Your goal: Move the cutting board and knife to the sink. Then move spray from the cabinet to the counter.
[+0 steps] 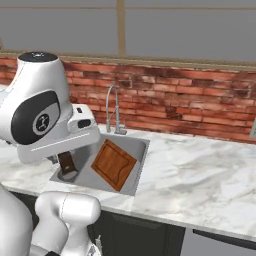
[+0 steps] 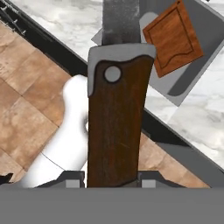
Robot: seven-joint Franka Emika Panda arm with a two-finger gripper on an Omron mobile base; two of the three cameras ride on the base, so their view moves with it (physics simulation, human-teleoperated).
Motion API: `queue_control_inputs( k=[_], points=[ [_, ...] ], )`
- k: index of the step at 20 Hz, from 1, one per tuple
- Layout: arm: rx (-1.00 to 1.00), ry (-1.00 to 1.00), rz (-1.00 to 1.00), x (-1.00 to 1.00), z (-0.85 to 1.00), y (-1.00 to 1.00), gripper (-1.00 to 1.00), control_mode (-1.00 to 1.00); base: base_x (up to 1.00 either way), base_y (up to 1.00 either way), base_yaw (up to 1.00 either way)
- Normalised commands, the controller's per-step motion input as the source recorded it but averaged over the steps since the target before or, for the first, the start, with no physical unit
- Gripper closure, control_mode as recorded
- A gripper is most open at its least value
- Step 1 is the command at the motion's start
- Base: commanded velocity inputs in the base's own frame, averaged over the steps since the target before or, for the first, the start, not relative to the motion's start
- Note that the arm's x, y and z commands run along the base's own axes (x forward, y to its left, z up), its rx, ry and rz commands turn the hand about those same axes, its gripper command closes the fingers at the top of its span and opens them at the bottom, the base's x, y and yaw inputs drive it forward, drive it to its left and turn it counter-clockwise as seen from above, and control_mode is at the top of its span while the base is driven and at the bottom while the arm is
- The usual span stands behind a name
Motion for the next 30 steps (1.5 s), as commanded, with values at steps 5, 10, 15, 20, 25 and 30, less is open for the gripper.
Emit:
queue_control_inputs(
  k=[5, 10, 15, 20, 25, 30],
  points=[
    [0.00, 0.00, 0.09, 0.75, -0.78, -0.19, 1.00, -1.00, 0.00, 0.00, 0.00],
    [-0.04, 0.04, 0.17, 0.80, -1.00, 0.11, 1.00, -1.00, 0.00, 0.00, 0.00],
    [-0.03, 0.09, 0.16, 0.76, -0.77, 0.28, 1.00, -1.00, 0.00, 0.00, 0.00],
    [0.00, 0.00, 0.11, 0.63, -0.48, 0.00, 1.00, -1.00, 0.00, 0.00, 0.00],
    [0.00, 0.00, 0.07, 0.60, -0.39, 0.00, 1.00, -1.00, 0.00, 0.00, 0.00],
    [0.01, 0.01, 0.07, 0.57, -0.24, 0.00, 1.00, -1.00, 0.00, 0.00, 0.00]
  ],
)
